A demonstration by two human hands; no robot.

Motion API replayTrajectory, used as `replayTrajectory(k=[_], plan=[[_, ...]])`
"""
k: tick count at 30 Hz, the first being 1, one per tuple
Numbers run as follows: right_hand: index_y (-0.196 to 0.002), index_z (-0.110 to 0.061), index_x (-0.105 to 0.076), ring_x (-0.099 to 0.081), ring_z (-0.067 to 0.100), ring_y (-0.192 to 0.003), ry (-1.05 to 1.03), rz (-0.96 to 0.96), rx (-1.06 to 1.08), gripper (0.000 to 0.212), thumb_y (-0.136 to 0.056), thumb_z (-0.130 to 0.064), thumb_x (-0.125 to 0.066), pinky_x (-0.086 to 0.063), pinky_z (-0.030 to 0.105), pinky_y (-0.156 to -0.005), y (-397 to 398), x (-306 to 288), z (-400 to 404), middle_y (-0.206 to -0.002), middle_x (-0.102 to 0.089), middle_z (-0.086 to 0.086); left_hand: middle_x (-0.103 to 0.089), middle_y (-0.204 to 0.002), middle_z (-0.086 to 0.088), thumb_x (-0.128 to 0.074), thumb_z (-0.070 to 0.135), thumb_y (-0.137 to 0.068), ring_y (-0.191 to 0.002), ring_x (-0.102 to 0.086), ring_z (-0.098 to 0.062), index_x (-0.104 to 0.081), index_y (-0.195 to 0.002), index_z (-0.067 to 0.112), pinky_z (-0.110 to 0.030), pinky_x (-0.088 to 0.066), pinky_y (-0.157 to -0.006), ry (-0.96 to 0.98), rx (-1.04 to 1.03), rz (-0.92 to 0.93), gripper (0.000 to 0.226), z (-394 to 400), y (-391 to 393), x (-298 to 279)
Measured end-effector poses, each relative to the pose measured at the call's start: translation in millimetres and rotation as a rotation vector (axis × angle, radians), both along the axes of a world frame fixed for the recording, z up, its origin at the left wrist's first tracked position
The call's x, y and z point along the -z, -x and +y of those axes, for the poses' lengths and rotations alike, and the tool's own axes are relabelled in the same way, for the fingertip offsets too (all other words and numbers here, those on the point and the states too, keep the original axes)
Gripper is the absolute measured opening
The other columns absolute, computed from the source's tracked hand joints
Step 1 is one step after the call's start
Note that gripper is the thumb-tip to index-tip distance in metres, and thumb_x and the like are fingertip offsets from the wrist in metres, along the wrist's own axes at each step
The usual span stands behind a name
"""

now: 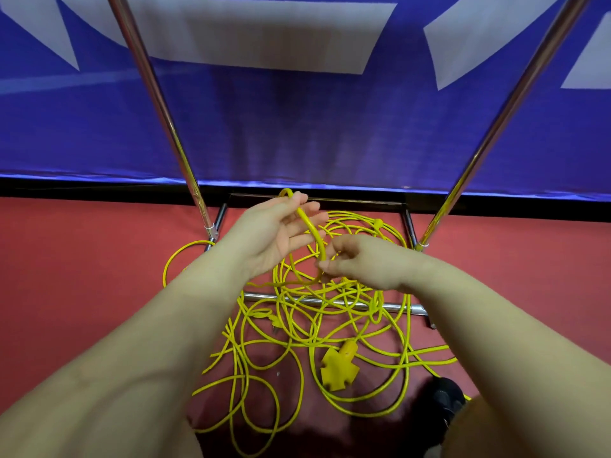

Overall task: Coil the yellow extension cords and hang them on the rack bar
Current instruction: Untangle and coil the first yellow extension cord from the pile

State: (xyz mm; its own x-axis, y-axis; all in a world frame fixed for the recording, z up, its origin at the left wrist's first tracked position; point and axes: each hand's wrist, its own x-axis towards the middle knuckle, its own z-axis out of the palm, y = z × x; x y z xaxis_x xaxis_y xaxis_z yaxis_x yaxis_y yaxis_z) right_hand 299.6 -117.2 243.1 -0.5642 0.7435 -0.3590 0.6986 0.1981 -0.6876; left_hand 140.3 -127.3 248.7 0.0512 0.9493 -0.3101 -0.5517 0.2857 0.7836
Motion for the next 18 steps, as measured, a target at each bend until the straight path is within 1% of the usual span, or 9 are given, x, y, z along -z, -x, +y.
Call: replayTrajectory(k=[3,5,6,8,9,11,14,15,18], plan=[[-0.088,-0.018,-0.054,-0.062,0.026,-0.089,-0.084,0.005,0.020,0.014,-0.094,-0.030,-0.053,-0.047,0.033,-0.081,-2,-1,4,-0.083,-0.068,-0.002,-0.067,-0.096,-0.007,-0.044,0.016,-0.096,-0.088,-0.068,-0.021,-0.056,-0.101,0.012,-0.037,-0.056,-0.080,-0.017,0.057,0.078,0.014,0,2,3],[-0.080,-0.019,-0.051,-0.060,0.029,-0.080,-0.107,0.099,0.080,0.019,-0.096,-0.029,-0.049,-0.049,0.039,-0.079,-4,-3,9,-0.073,-0.064,-0.007,-0.066,-0.104,-0.001,-0.044,0.023,-0.097,-0.100,-0.062,-0.016,-0.055,-0.107,0.019,-0.034,-0.047,-0.091,-0.038,0.178,0.393,0.016,-2,3,8],[-0.077,-0.019,-0.050,-0.059,0.028,-0.075,-0.092,0.197,0.152,0.022,-0.097,-0.027,-0.047,-0.050,0.042,-0.078,-4,-6,12,-0.070,-0.063,-0.005,-0.065,-0.109,0.001,-0.043,0.027,-0.097,-0.103,-0.058,-0.012,-0.054,-0.111,0.021,-0.027,-0.043,-0.091,-0.063,0.267,0.604,0.018,-3,4,12],[-0.075,-0.017,-0.049,-0.061,0.020,-0.066,0.005,0.453,0.356,0.027,-0.099,-0.024,-0.041,-0.053,0.035,-0.070,-8,-14,18,-0.062,-0.058,-0.001,-0.061,-0.115,0.005,-0.044,0.034,-0.097,-0.107,-0.054,-0.007,-0.056,-0.116,0.020,-0.017,-0.040,-0.085,-0.122,0.495,1.014,0.026,-6,4,23],[-0.076,-0.016,-0.049,-0.064,0.016,-0.063,0.072,0.571,0.455,0.028,-0.100,-0.024,-0.039,-0.054,0.029,-0.065,-10,-18,22,-0.059,-0.054,-0.001,-0.061,-0.114,0.007,-0.045,0.036,-0.096,-0.108,-0.054,-0.007,-0.058,-0.116,0.020,-0.018,-0.040,-0.087,-0.137,0.609,1.157,0.029,-9,3,28],[-0.078,-0.015,-0.048,-0.068,0.017,-0.065,0.159,0.700,0.582,0.027,-0.101,-0.025,-0.037,-0.054,0.025,-0.062,-16,-22,24,-0.055,-0.051,-0.002,-0.064,-0.102,0.006,-0.046,0.029,-0.097,-0.105,-0.058,-0.015,-0.064,-0.105,0.018,-0.026,-0.043,-0.094,-0.139,0.736,1.164,0.022,-12,2,36],[-0.077,-0.012,-0.048,-0.068,0.015,-0.061,0.224,0.752,0.651,0.029,-0.101,-0.026,-0.039,-0.057,0.027,-0.064,-19,-23,24,-0.060,-0.053,0.000,-0.064,-0.090,0.003,-0.050,0.019,-0.096,-0.094,-0.061,-0.020,-0.058,-0.088,0.022,-0.037,-0.046,-0.092,-0.124,0.663,0.989,0.011,-13,-6,37],[-0.077,-0.011,-0.048,-0.069,0.014,-0.060,0.256,0.778,0.665,0.029,-0.101,-0.026,-0.039,-0.057,0.028,-0.065,-19,-23,23,-0.059,-0.054,-0.001,-0.063,-0.092,0.003,-0.055,0.021,-0.093,-0.093,-0.059,-0.018,-0.056,-0.090,0.024,-0.038,-0.046,-0.092,-0.146,0.594,1.004,0.004,-12,-8,37],[-0.079,-0.010,-0.050,-0.072,0.020,-0.066,0.384,0.899,0.704,0.028,-0.100,-0.025,-0.040,-0.059,0.030,-0.061,-19,-25,23,-0.058,-0.054,0.000,-0.053,-0.095,0.009,-0.065,0.025,-0.086,-0.085,-0.056,-0.009,-0.046,-0.102,0.022,-0.027,-0.047,-0.081,-0.201,0.398,1.046,0.025,-9,-13,38]])
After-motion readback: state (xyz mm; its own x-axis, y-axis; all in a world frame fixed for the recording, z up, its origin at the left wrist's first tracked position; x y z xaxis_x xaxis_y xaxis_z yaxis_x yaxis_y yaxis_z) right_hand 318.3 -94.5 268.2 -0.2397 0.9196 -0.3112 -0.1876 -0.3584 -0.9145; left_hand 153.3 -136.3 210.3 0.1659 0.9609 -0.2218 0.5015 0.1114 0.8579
